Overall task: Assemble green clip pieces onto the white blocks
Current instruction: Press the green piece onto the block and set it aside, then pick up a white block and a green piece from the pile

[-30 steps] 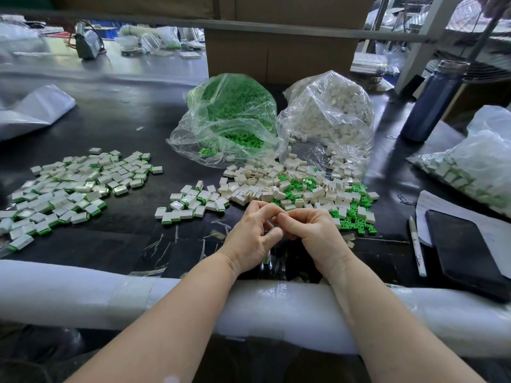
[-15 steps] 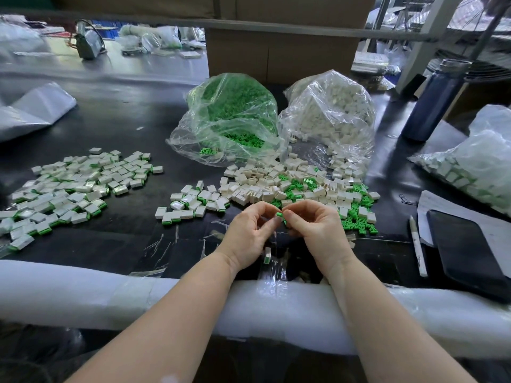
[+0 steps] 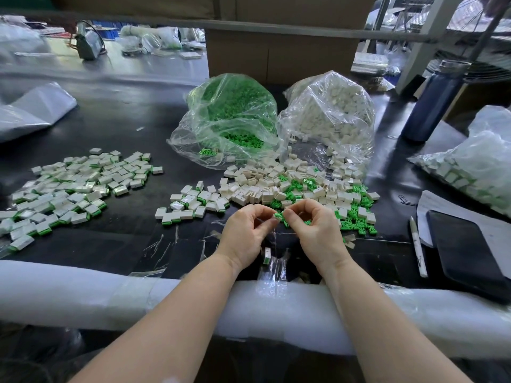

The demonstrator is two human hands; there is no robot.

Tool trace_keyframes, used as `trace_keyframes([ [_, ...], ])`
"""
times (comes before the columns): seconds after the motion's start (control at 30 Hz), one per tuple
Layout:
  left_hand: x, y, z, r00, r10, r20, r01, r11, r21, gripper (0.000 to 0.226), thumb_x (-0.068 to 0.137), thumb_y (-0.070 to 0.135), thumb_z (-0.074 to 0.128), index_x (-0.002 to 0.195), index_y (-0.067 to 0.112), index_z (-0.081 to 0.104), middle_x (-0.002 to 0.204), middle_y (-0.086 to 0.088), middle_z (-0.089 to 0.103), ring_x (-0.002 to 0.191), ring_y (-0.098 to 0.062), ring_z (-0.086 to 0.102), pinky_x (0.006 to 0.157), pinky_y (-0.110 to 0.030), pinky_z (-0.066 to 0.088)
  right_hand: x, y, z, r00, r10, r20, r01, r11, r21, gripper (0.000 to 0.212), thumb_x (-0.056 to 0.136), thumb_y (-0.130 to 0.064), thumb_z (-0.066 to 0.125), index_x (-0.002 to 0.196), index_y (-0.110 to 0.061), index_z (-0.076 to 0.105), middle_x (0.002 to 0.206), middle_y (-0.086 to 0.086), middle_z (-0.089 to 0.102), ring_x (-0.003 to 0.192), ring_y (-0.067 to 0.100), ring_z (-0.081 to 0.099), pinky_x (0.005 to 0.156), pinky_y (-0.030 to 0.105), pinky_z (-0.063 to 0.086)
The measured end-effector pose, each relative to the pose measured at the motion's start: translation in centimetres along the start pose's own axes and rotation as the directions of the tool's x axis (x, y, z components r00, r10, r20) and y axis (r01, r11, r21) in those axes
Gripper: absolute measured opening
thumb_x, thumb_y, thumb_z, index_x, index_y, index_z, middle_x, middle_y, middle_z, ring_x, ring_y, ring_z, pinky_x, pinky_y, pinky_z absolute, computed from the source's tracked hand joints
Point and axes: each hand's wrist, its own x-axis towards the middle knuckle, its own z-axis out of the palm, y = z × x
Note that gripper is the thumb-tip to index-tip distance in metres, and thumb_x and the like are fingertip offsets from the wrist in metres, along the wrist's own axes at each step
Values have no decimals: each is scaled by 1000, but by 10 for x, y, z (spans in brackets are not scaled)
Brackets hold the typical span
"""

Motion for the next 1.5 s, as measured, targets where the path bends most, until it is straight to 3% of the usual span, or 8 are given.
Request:
trace_keyframes([
  [0.1,1,-2,-2,986,-31,-163,26,999,-29,13,86,10,64,98,14,66,81,7,62,78,-13,61,79,-21,53,1,0,-1,998,5,-69,-6,1000,-5,7,83,-15,69,78,-14,65,74,-2,63,65,1,54,62,11,44],
  [0.2,3,-4,-4,945,-73,-318,58,997,-58,17,87,4,60,98,15,68,87,-5,63,77,-20,61,81,-36,55,2,2,-3,992,32,-125,-36,999,-28,11,83,-17,70,74,-16,63,74,3,63,68,12,54,66,24,48],
  [0.37,7,-7,-10,877,-78,-474,118,991,55,24,86,0,61,107,8,68,108,-1,44,95,-19,57,87,-9,36,4,4,-5,979,53,-199,-72,993,-90,9,83,-18,70,77,-13,64,81,7,65,79,22,58,74,34,49],
  [0.67,7,-14,-7,881,-155,-448,267,943,199,37,88,8,59,122,-6,54,131,-14,31,125,-27,35,85,-1,11,4,7,-6,963,52,-265,-128,953,-275,8,87,-17,65,81,-12,64,88,4,62,79,16,52,69,25,37],
  [0.8,8,-13,-6,901,-161,-402,282,923,263,40,91,12,55,126,-7,49,141,-11,28,130,-24,32,86,-4,15,4,7,-6,971,44,-236,-130,922,-365,7,88,-14,62,87,-10,67,96,3,60,89,20,52,75,27,37],
  [0.97,5,-10,-5,933,-128,-338,246,910,333,38,91,11,53,123,-10,50,150,-9,22,136,-25,28,109,-26,23,4,8,-5,979,2,-205,-99,880,-464,11,89,-12,61,95,-10,69,104,3,58,100,23,50,89,32,37],
  [1.27,-2,-3,1,958,109,-265,25,889,457,30,87,10,58,117,4,61,126,-6,41,122,-21,34,101,-17,20,4,7,4,1000,10,0,-6,658,-753,38,96,-21,46,131,-35,51,141,-1,36,128,22,26,98,38,22],
  [1.5,-2,-4,3,975,133,-180,-31,876,481,24,88,12,58,111,8,64,115,-1,42,114,-18,38,91,-7,17,4,10,4,999,-31,-22,4,658,-753,23,95,-27,51,113,-28,64,135,-1,45,123,21,34,92,35,18],
])
